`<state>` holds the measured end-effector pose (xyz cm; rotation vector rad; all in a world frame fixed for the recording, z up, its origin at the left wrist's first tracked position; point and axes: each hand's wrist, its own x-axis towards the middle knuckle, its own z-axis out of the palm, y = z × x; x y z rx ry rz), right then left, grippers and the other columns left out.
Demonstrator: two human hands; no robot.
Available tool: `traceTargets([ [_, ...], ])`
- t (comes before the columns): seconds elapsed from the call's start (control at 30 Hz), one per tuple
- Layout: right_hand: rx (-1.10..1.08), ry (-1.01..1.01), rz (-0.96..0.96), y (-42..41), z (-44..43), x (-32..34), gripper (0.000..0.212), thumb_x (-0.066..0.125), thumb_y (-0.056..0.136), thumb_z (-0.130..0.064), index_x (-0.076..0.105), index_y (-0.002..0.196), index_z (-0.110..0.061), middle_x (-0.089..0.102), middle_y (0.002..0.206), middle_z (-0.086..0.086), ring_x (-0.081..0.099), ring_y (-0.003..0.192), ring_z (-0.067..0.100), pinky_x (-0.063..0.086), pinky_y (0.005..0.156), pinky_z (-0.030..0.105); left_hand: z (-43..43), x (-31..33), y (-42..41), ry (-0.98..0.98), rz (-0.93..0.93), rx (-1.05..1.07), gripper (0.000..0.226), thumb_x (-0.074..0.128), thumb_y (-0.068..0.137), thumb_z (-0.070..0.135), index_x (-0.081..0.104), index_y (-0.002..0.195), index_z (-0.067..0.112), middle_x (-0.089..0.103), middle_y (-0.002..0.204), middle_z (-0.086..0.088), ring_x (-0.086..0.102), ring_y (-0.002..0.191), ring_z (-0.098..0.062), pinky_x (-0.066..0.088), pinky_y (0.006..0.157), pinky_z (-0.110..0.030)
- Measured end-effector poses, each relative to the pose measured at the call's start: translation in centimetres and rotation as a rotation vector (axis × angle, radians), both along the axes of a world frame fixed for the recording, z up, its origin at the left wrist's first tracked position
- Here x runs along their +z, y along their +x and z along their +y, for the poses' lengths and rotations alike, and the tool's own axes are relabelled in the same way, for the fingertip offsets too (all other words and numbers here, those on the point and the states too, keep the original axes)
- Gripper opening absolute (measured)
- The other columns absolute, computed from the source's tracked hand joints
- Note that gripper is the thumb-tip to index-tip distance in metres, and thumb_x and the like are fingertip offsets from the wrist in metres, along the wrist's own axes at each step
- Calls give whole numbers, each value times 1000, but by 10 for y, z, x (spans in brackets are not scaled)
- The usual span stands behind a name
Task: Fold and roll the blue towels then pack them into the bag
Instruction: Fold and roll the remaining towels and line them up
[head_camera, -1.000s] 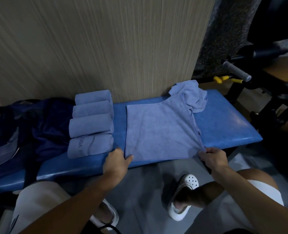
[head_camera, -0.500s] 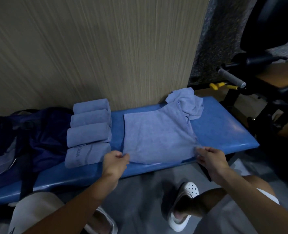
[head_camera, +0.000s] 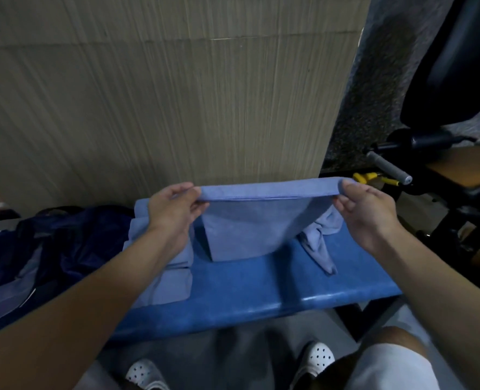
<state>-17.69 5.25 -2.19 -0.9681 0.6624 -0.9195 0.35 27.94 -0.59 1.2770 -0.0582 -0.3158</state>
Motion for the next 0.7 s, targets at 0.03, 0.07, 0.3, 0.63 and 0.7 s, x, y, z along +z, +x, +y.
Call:
traceTargets([
  [0.03,-13,23,-9,4,-1,5,26,60,94,-8,56,115,7,63,107,16,60,114,31,51,95,33,-1,4,4,1,-7,1,10,65,89,0,61,98,3,61,86,-9,63,75,-16,61,72,-29],
  [0.07,-28,47,-7,9,-2,9,35,59,95,-9,52,124,10,63,115,17,57,120,33,52,93,31,-1,8,8,6,-11,3,9,67,89,0,61,93,5,61,86,-8,62,75,-15,61,73,-30],
  [0.3,-55,8,59,40,-17,33,15,66,87,-5,63,101,0,64,87,11,65,83,20,53,75,25,-12,22,41,120,-86,10,10,71,87,8,64,94,12,65,93,-8,62,73,-14,57,83,-34],
  [0.63,15,23,-42,43,-23,31,5,61,86,-3,59,84,-6,58,78,8,59,73,19,51,68,23,-9,26,52,23,-250,16,11,72,86,8,65,87,16,65,82,-2,64,79,-13,58,78,-28],
  [0.7,19,68,21,29,-11,11,3,60,87,-4,58,87,-6,60,76,7,63,73,18,53,71,24,7,1,40,73,-234,-3,10,72,86,8,66,87,15,67,84,-6,64,80,-18,57,77,-31],
])
